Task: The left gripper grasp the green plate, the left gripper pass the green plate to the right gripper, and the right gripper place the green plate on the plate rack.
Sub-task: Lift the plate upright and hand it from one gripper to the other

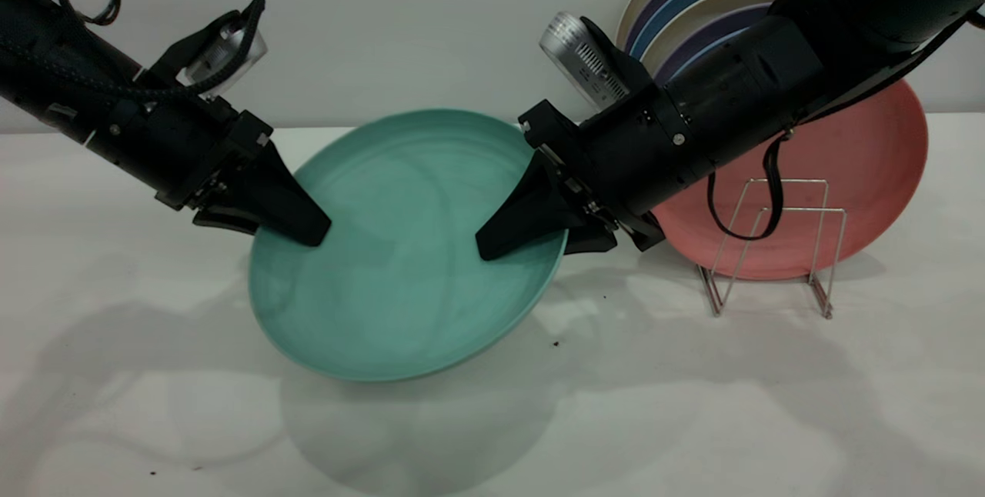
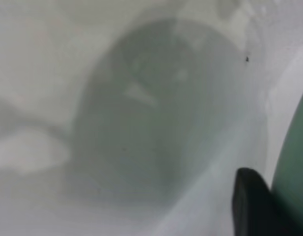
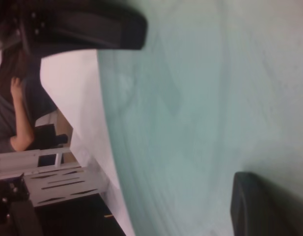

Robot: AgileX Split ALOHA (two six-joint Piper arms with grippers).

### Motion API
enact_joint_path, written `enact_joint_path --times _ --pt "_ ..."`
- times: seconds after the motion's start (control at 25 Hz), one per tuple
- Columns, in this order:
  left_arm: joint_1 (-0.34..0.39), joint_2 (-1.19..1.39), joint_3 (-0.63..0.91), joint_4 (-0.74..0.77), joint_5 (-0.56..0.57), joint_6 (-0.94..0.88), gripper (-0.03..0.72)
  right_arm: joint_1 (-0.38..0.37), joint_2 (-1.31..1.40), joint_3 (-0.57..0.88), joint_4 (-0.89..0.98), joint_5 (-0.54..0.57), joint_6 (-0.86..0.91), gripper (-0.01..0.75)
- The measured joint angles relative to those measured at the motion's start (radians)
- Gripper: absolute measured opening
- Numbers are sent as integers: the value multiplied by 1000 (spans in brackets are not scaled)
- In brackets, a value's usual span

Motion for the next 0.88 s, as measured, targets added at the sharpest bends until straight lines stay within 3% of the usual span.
enact_joint_path --times 0.2,0.32,0.48,0.88 --pt "0 0 0 -2 27 -5 598 1 0 0 5 5 -12 128" --pt "2 -4 0 -4 62 -6 707 -5 0 0 -10 5 -49 128" --pt "15 -39 0 7 80 -7 698 -54 0 0 -36 13 -76 128" --pt "48 -205 0 17 95 -3 553 -171 -1 0 -58 67 -231 128"
